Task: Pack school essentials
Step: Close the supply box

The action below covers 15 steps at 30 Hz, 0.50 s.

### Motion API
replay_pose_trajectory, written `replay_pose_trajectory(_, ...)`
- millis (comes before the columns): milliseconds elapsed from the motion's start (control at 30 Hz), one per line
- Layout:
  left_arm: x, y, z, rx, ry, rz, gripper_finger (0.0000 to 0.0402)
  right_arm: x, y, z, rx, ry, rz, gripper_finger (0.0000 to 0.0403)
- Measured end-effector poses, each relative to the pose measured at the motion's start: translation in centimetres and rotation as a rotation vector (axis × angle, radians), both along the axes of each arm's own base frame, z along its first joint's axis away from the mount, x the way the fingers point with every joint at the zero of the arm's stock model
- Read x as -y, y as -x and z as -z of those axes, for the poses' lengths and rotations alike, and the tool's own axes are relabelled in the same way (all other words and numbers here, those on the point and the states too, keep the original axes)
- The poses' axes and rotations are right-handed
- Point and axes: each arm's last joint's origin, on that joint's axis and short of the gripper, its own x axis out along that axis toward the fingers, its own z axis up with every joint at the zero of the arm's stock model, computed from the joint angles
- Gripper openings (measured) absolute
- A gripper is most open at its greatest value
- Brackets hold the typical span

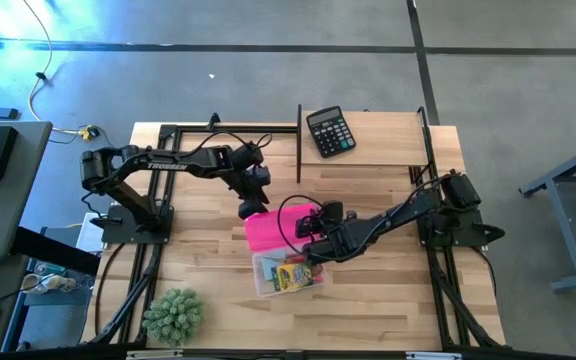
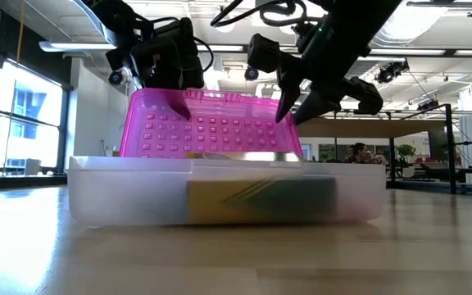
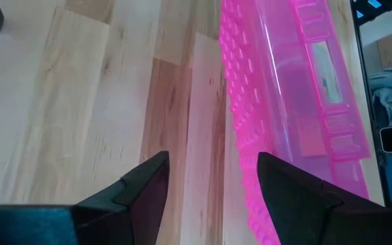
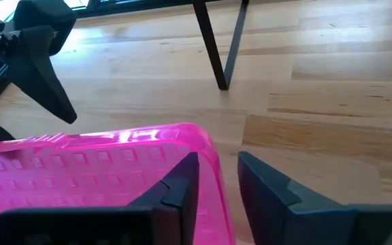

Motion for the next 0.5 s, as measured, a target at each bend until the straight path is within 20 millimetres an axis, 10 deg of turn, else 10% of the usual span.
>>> replay_pose_trajectory(500, 0.0, 0.0, 0.0, -0.003, 0.006, -0.007, 0.0211, 0.1, 1.1, -3.5, 0.038, -0.058, -0.059, 0.0115)
